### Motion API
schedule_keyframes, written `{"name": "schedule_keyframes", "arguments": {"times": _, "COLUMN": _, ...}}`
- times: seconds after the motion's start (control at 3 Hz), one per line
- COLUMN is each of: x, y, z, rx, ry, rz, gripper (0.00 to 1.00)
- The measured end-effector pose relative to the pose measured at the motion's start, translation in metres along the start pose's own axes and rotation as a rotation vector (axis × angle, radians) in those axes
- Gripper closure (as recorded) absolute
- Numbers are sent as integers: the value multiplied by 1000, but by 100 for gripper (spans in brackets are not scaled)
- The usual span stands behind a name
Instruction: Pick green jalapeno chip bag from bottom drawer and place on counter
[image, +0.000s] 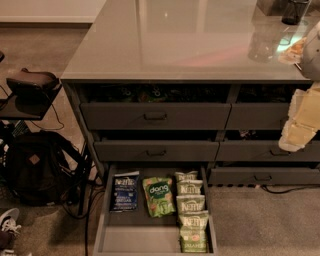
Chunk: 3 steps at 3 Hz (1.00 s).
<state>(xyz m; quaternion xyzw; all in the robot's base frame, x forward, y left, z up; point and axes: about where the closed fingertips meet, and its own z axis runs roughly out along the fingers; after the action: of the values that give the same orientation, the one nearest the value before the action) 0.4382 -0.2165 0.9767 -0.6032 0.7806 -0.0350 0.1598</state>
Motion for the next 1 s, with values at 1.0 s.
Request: {"name": "schedule_keyframes", "arguments": {"times": 1.0, "x": 2, "y": 52, "z": 107, "rx": -121, "ry": -121, "rz": 117, "gripper": 0}}
